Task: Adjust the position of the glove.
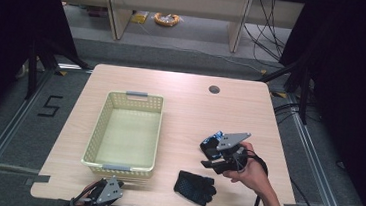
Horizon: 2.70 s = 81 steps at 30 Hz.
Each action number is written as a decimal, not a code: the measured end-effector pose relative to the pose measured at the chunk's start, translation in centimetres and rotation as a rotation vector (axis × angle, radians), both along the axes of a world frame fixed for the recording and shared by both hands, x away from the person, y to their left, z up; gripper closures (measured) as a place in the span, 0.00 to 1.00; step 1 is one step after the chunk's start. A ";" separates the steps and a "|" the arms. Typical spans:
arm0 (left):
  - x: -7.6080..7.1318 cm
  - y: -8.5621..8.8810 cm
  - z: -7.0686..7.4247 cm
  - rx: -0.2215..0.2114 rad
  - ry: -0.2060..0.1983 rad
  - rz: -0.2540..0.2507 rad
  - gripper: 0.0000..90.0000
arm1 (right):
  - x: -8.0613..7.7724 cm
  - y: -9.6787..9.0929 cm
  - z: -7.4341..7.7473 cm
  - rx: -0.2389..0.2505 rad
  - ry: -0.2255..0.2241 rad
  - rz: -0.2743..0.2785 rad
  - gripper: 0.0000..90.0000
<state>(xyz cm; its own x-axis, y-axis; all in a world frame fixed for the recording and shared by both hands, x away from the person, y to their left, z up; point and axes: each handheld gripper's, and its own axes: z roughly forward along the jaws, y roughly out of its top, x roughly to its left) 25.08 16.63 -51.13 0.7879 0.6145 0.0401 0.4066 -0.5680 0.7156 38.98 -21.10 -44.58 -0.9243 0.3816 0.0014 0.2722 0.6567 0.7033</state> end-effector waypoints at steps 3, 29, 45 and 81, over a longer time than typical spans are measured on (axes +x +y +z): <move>0.0 0.0 0.0 -0.008 0.007 0.001 0.17 | 0.1 -0.3 0.2 -0.002 -0.012 -0.026 0.58; 0.0 0.0 0.1 -0.001 0.011 0.000 0.17 | 2.9 -2.1 -0.2 -0.053 -0.035 -0.124 0.63; 0.0 0.0 0.1 0.006 -0.001 -0.010 0.17 | 4.6 -1.5 -2.1 -0.111 0.023 -0.147 0.67; -0.1 0.0 0.1 -0.001 0.003 -0.014 0.17 | 8.2 -2.6 -5.0 -0.079 0.090 -0.480 0.98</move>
<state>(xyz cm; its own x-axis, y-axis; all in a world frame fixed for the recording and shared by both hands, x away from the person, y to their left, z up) 24.93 16.58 -50.98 0.7968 0.6031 0.0374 0.4002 -0.5731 0.7151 47.14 -23.66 -49.54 -0.6421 0.7662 0.0267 0.6141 0.4931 0.6162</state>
